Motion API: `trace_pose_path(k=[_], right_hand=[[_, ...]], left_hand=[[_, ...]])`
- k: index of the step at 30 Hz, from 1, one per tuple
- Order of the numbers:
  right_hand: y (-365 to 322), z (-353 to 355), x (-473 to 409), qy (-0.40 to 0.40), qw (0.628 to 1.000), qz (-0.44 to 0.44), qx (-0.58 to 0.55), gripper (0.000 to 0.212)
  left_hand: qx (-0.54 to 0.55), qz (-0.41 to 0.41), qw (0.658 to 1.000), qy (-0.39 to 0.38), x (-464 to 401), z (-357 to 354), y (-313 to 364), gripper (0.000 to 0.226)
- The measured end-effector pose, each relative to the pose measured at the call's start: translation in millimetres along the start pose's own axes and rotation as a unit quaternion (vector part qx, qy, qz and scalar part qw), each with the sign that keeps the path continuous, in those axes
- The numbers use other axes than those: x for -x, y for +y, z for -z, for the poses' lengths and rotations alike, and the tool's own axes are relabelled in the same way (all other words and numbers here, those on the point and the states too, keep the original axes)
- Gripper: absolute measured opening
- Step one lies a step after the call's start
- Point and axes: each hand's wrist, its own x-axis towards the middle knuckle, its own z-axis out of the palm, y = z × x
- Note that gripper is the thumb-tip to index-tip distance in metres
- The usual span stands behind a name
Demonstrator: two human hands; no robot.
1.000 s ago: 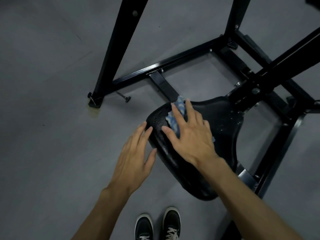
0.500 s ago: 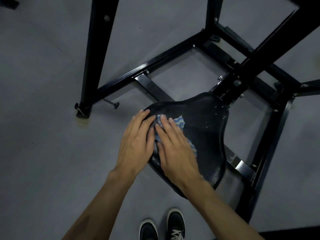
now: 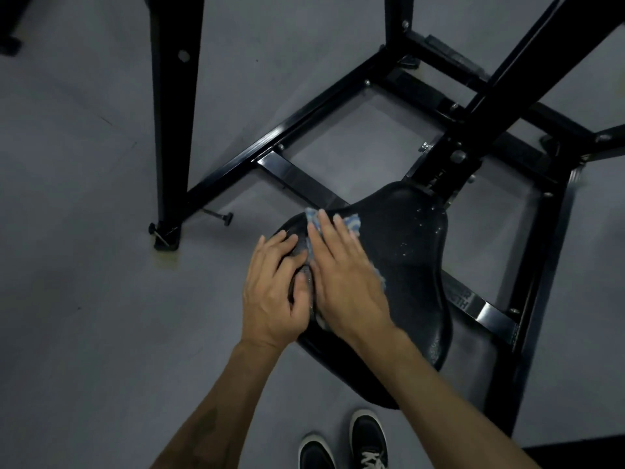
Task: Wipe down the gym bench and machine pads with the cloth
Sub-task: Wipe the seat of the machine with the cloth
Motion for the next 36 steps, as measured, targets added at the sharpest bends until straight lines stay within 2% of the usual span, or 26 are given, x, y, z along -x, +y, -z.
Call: trace_pose_path(k=[4,7,13,16,19,24,29,32,36], right_hand=[[11.4,1.0,-23.9,0.019,0.998,-0.042,-0.033,0.053],[0.4,-5.1,4.1,0.047,0.995,-0.090,0.006,0.053],[7.7,-2.4,-13.6,0.013,1.000,-0.011,0.022,0.054],[12.9,0.2,-10.3,0.036,0.997,-0.073,0.009,0.052],[-2.1,-5.5,25.3,0.044,0.992,-0.113,0.043,0.054],[10.9,3.4,12.7,0.013,0.998,-0.041,0.042,0.054],[11.2,8.0,40.7,0.041,0.995,-0.089,0.009,0.052],[8.9,6.5,51.1,0.020,0.999,-0.037,-0.005,0.058],[25.8,8.4,24.8,-0.023,0.999,0.037,0.015,0.062]], left_hand=[[0.024,-0.010,1.000,-0.008,1.6,1.6,-5.0,0.033],[0.029,-0.007,0.999,-0.013,2.8,1.2,-6.2,0.035],[-0.012,-0.014,1.000,-0.025,2.1,1.5,-5.9,0.036],[-0.042,-0.019,0.999,-0.027,1.5,2.3,-3.9,0.036],[-0.070,-0.023,0.996,-0.047,0.7,3.7,-4.2,0.039],[-0.092,-0.013,0.993,-0.067,1.7,5.3,2.0,0.037],[-0.076,0.031,0.994,-0.068,-3.8,5.7,10.9,0.031],[-0.083,0.072,0.992,-0.060,-4.6,1.9,21.7,0.031],[-0.094,0.043,0.994,-0.034,3.0,-3.5,24.4,0.030]])
